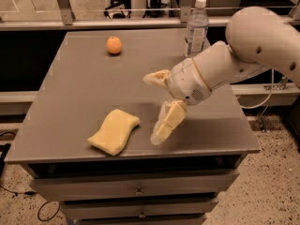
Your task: Move sponge near orange
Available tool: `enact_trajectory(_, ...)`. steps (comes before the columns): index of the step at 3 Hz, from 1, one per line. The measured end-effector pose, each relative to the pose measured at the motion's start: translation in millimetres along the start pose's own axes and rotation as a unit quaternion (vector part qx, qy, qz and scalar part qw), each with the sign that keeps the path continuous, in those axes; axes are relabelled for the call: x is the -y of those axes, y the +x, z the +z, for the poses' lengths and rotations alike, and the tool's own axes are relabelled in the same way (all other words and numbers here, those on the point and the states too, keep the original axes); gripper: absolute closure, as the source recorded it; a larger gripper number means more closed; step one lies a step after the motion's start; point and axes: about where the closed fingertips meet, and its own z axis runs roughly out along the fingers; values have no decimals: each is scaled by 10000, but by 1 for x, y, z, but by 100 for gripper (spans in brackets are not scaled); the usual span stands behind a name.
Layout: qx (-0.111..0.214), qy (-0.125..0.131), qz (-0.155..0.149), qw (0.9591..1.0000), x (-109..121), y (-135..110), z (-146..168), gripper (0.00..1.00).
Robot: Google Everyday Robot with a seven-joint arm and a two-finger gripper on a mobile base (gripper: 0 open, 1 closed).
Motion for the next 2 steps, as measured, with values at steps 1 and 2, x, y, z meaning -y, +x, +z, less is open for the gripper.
enact_trajectory(1, 188, -114, 62, 9997, 1, -6, 24, 0)
enact_trajectory(2, 292, -147, 108, 9994, 0, -7, 40, 0)
